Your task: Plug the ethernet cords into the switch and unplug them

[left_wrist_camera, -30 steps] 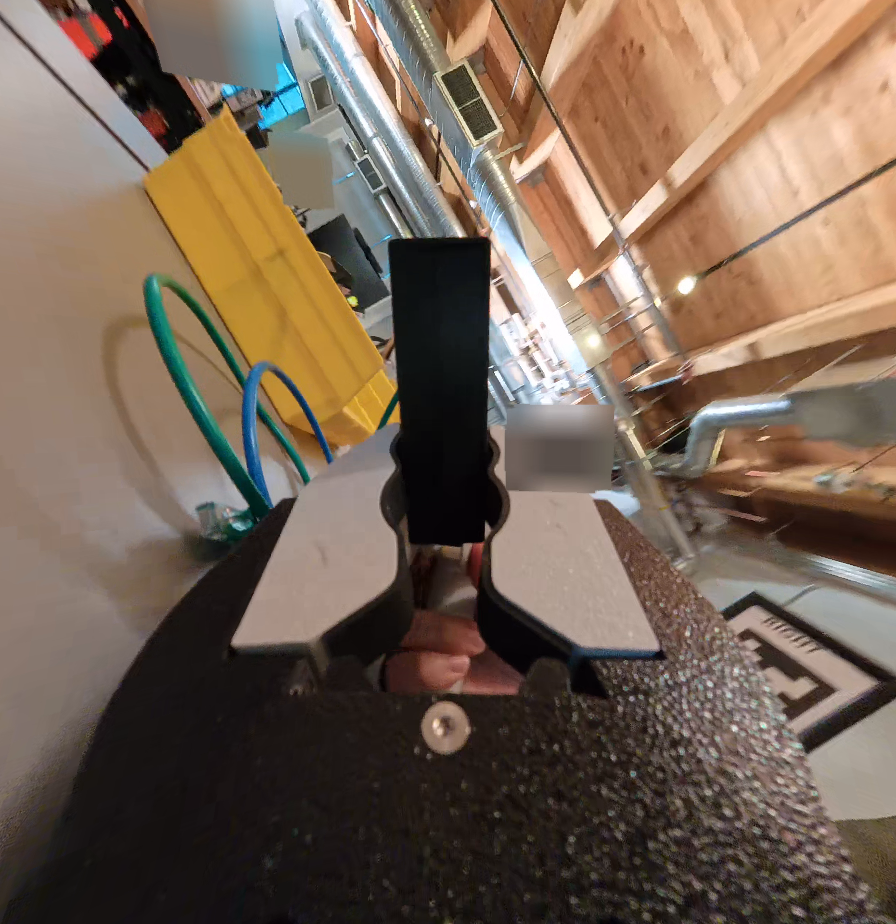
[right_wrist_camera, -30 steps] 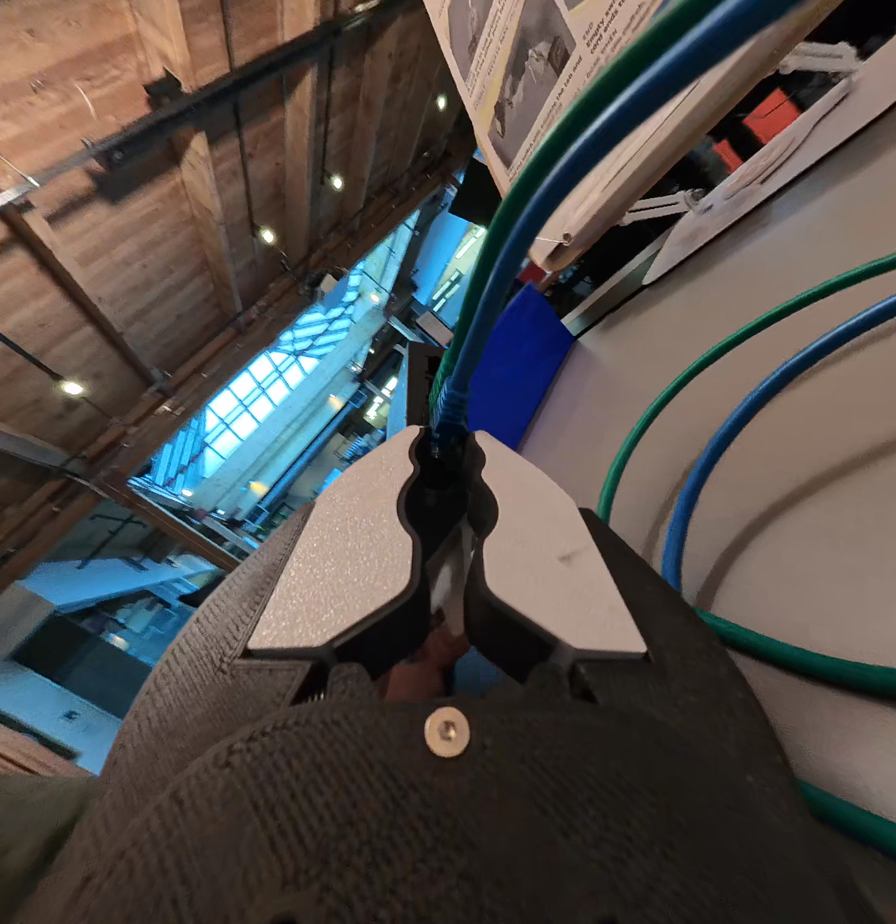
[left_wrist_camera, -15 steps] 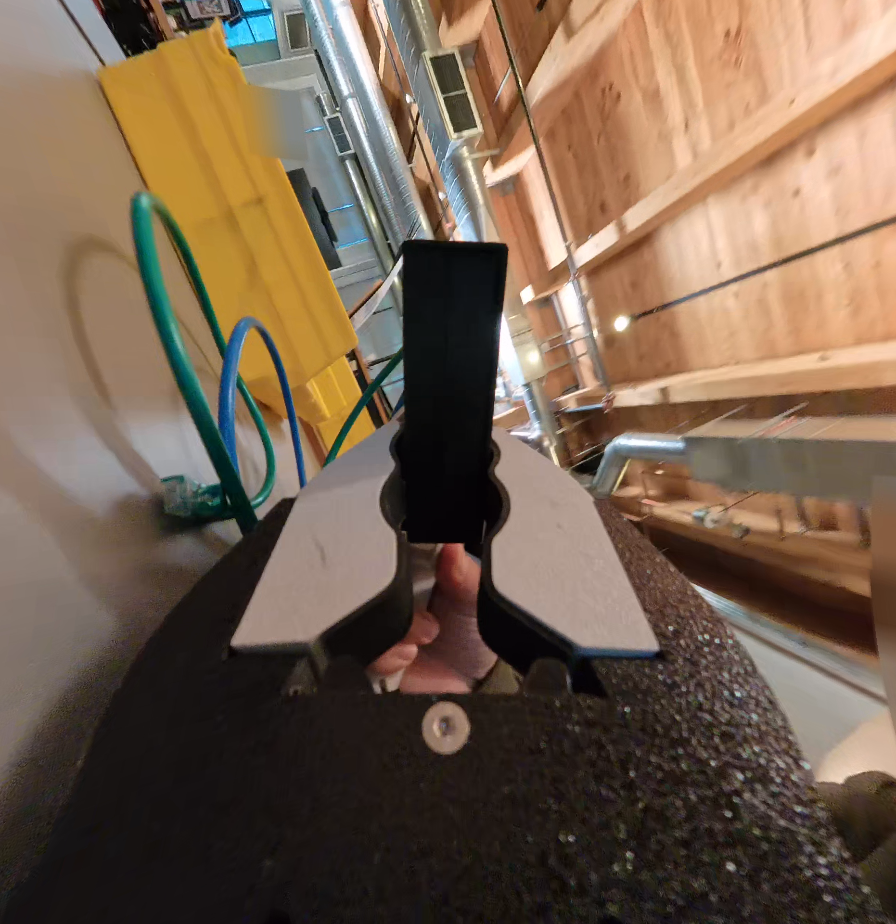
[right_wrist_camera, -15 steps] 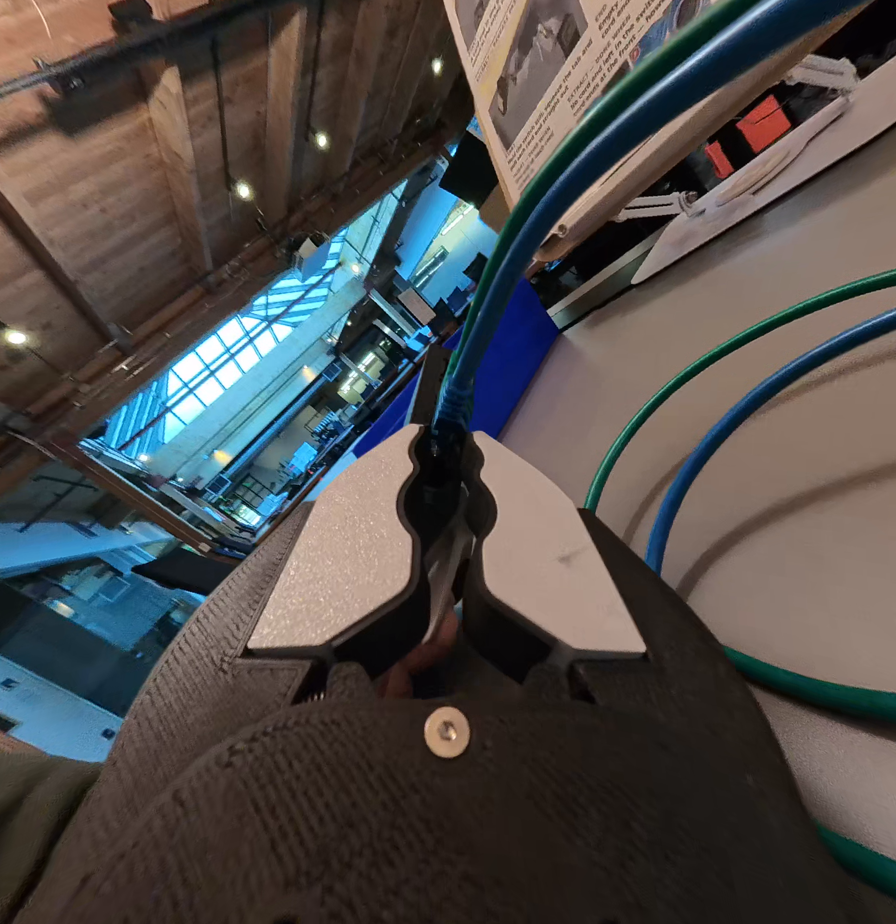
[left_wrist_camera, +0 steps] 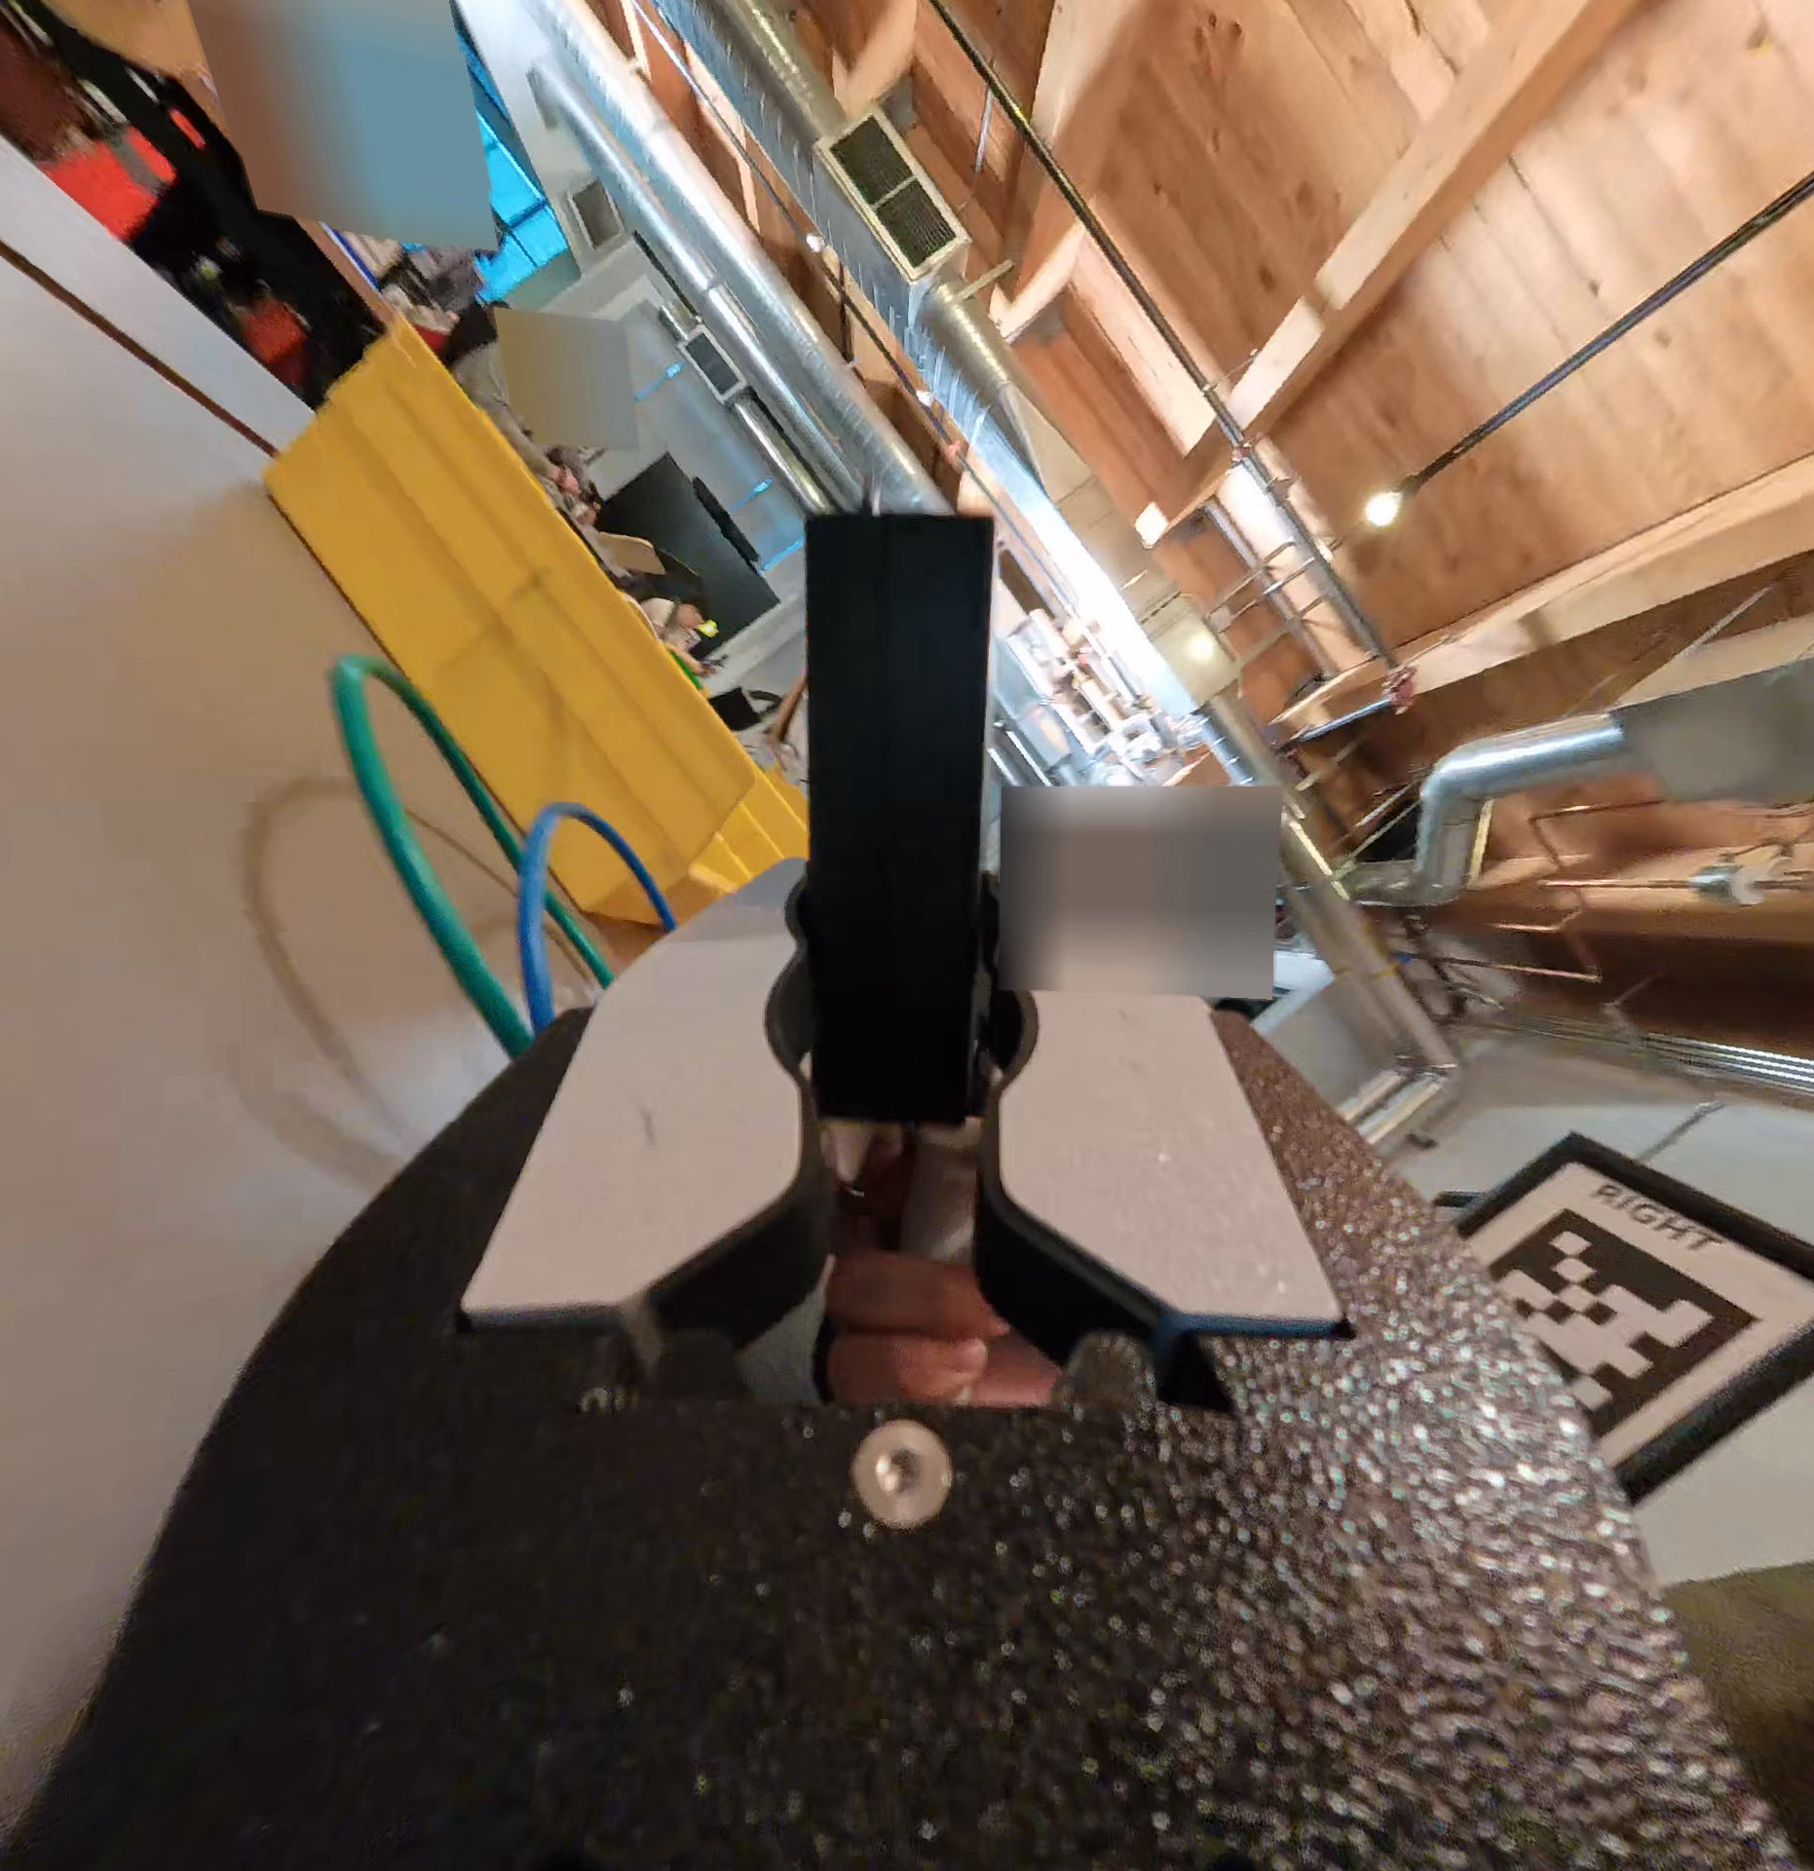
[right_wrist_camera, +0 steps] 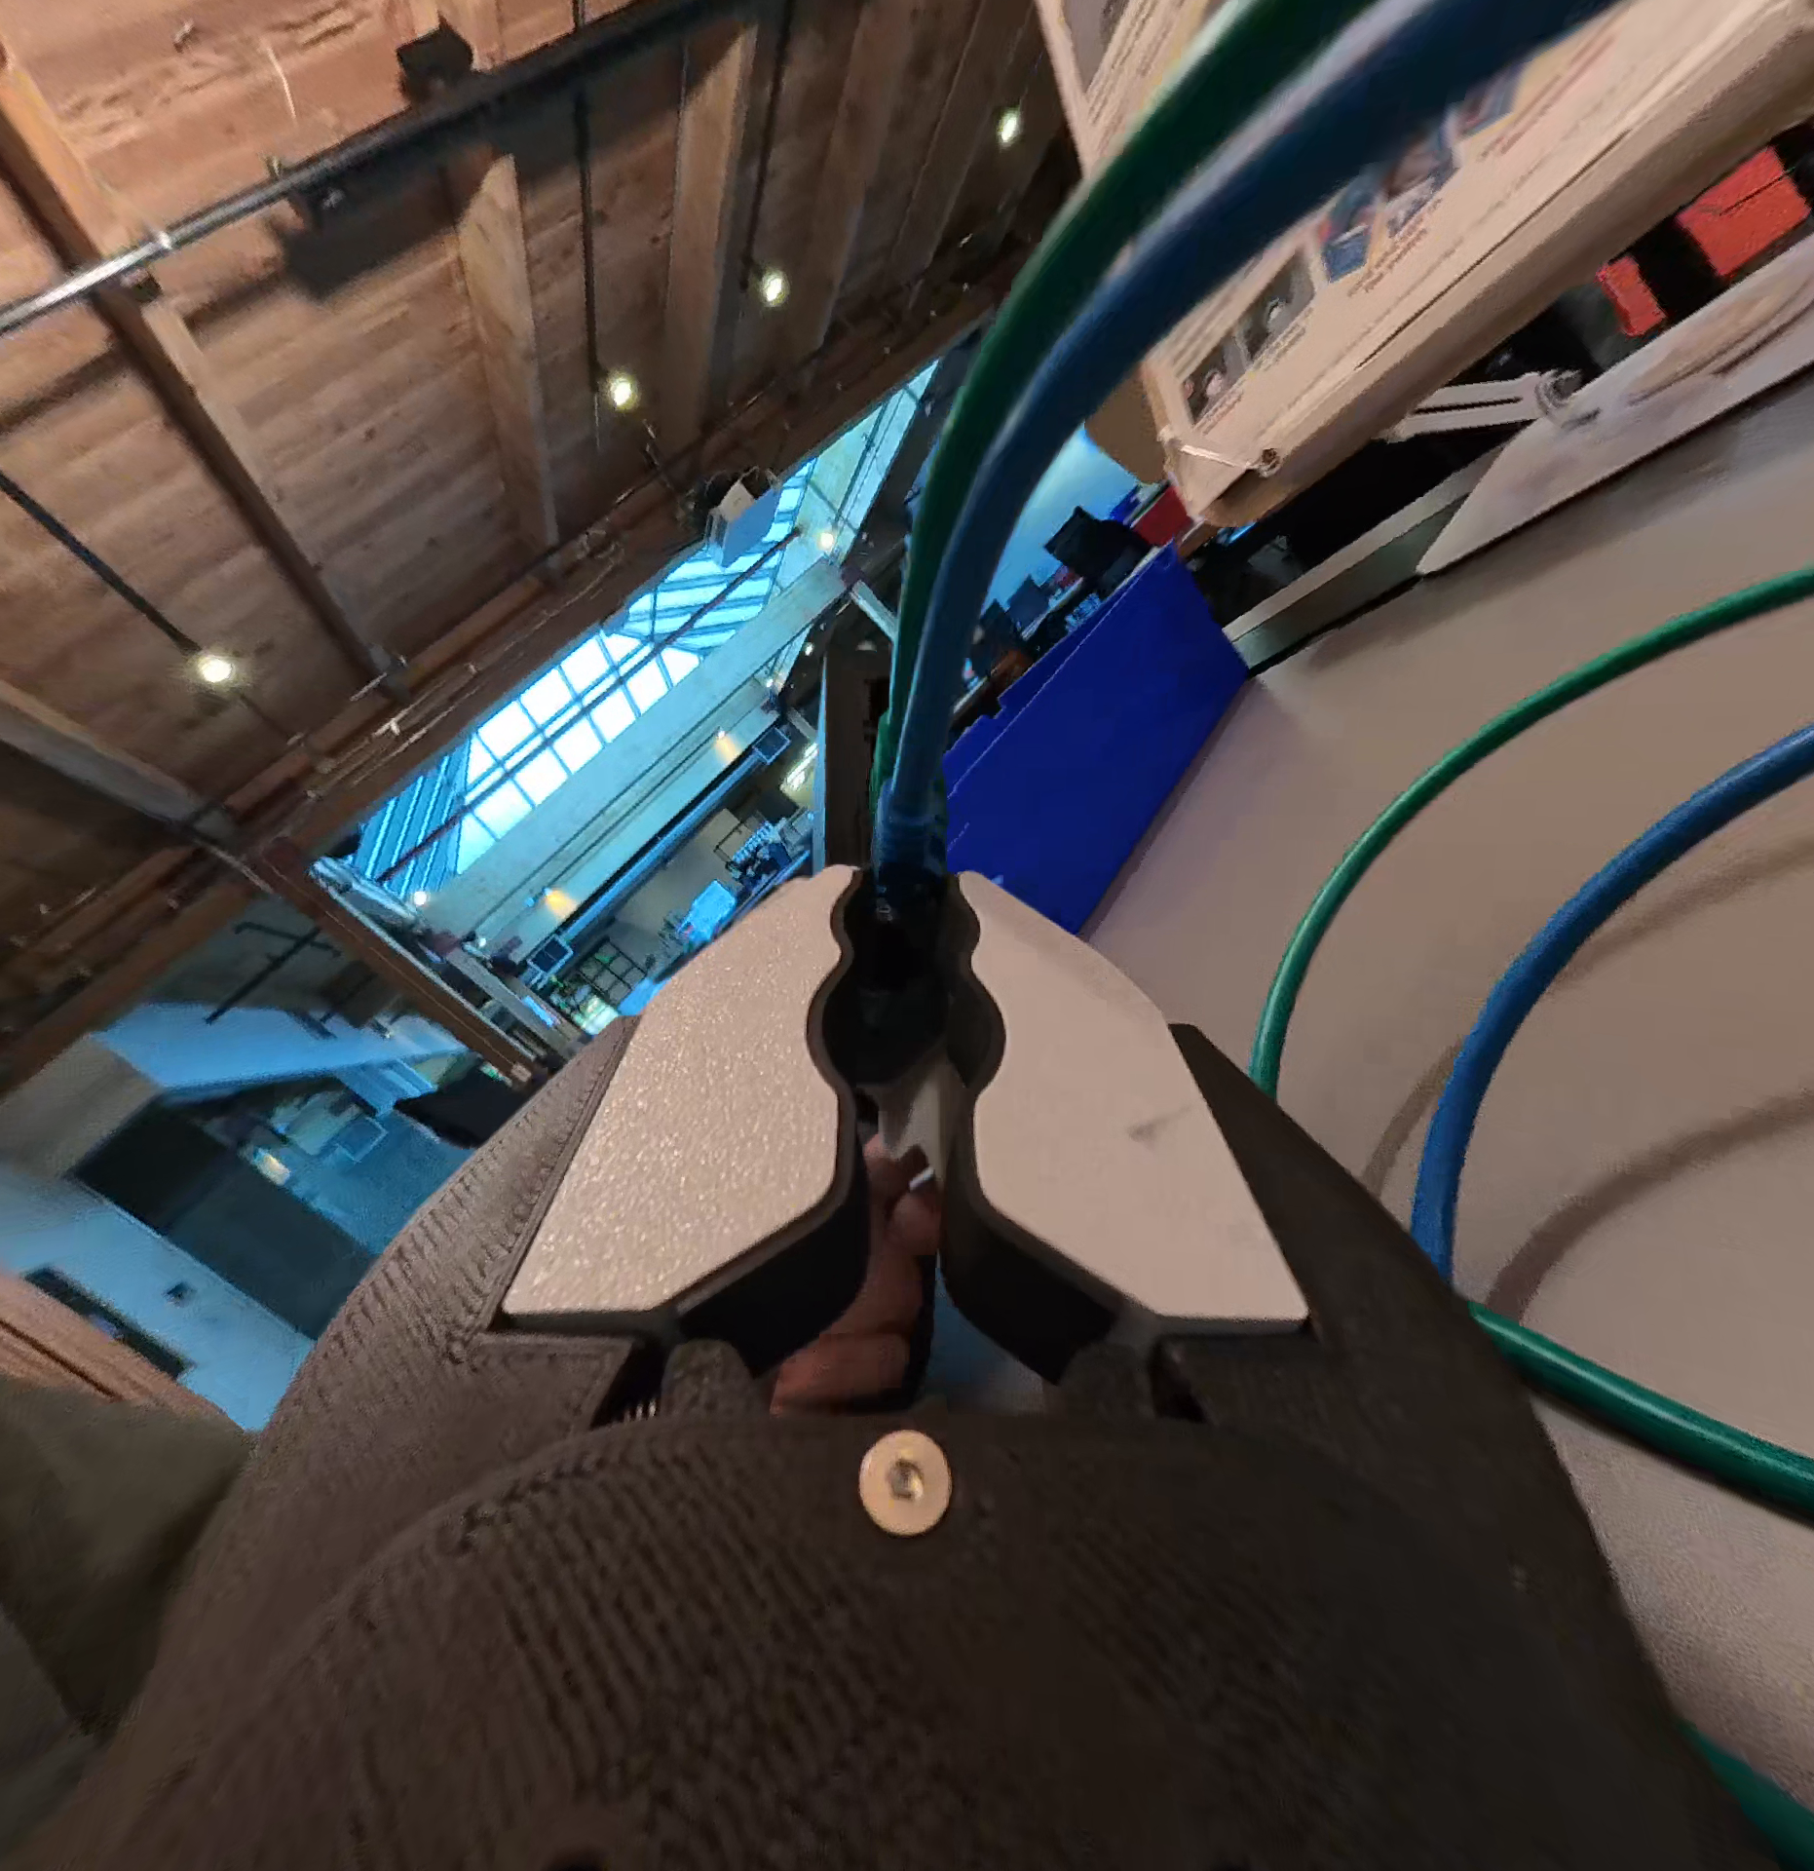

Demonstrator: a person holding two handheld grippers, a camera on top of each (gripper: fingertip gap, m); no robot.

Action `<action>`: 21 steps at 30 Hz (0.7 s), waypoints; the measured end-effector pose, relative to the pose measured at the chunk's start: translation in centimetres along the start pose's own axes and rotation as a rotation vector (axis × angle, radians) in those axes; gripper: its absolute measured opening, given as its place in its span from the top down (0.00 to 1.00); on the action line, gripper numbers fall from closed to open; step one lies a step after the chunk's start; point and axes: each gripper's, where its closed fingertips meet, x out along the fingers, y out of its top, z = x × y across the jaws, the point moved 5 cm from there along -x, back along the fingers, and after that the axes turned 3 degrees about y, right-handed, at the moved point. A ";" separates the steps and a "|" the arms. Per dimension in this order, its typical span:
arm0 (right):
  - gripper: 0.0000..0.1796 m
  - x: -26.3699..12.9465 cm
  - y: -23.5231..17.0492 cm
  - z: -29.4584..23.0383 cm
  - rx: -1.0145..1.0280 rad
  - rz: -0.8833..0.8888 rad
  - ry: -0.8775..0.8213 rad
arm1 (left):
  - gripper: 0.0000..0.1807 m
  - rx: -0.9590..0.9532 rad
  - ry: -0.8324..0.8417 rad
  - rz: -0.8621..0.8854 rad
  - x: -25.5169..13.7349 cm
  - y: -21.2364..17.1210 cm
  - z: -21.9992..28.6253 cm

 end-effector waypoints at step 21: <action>0.92 1.2 -0.3 0.1 0.076 0.117 -0.024 | 0.85 -0.151 -0.048 0.019 -0.4 0.5 -0.5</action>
